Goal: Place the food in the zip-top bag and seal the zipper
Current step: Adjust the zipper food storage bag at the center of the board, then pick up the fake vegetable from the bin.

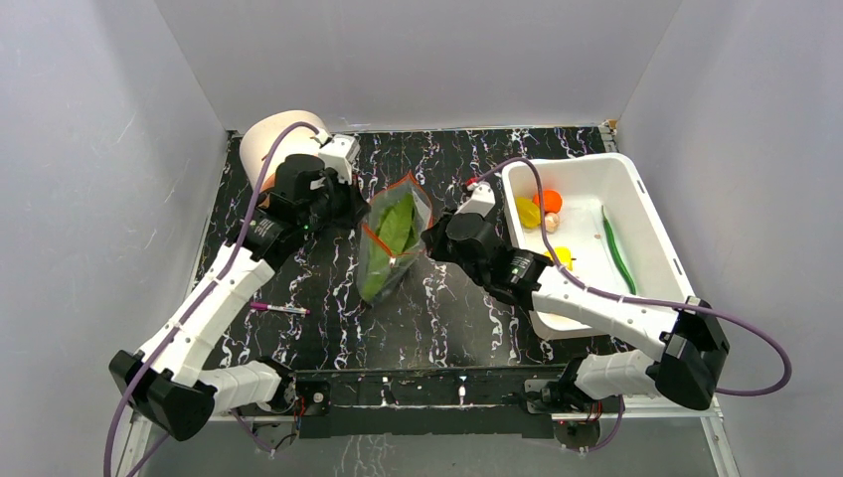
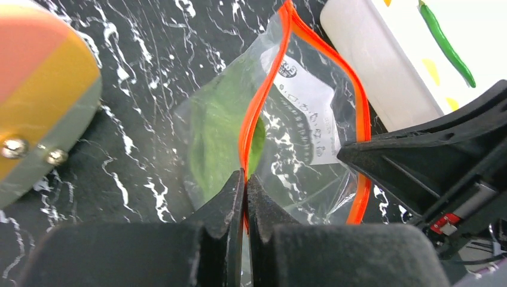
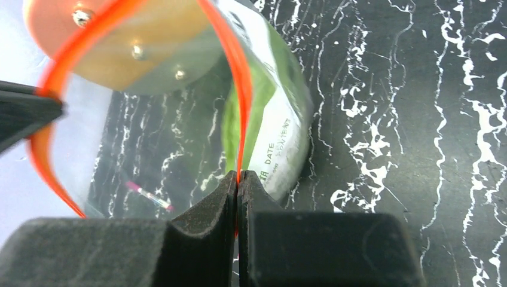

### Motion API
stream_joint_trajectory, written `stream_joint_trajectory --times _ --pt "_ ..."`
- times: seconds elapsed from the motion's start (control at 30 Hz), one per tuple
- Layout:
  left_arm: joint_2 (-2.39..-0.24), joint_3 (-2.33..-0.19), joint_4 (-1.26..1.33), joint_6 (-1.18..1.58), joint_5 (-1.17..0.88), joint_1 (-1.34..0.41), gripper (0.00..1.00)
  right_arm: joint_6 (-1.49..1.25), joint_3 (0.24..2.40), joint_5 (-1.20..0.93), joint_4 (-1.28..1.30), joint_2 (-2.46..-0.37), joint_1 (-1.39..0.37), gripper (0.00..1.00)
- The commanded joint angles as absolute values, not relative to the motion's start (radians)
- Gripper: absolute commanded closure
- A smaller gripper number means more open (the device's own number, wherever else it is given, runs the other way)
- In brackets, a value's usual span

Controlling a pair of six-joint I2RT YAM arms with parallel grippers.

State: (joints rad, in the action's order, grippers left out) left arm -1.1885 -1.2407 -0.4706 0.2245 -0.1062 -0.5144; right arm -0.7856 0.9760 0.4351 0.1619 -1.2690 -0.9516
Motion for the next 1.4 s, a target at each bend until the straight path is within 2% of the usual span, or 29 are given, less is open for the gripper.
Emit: stream_joint_trajectory --times 0.0,0.17,0.27,0.4,0.67,1.07,1.37 --pt "-1.144 -1.277 -0.434 0.136 -0.079 -0.518 1.0 -0.788 0.943 0.407 0.103 -1.246 -0.946 1.0" --pt "-1.143 -1.213 -0.397 0.151 -0.16 -0.518 1.0 -0.765 0.946 0.35 0.062 -1.268 -0.943 1.0" --pt "-1.135 -1.175 -0.388 0.146 -0.175 -0.518 1.0 -0.72 0.979 0.315 0.089 -1.277 -0.937 0.82" --pt "-1.112 -1.106 -0.347 0.127 -0.196 -0.518 1.0 -0.683 1.0 0.255 0.131 -1.234 -0.936 0.65" --pt "-1.091 -1.036 -0.314 0.139 -0.254 -0.518 1.0 -0.56 1.108 0.285 0.326 -1.163 -0.915 0.46" --pt "-0.994 -0.912 -0.28 0.054 -0.252 -0.518 1.0 -0.406 1.213 0.447 0.53 -1.171 -0.702 0.41" --pt "-0.943 -0.833 -0.221 0.067 -0.288 -0.518 1.0 -0.358 1.222 0.434 0.555 -1.218 -0.375 0.37"
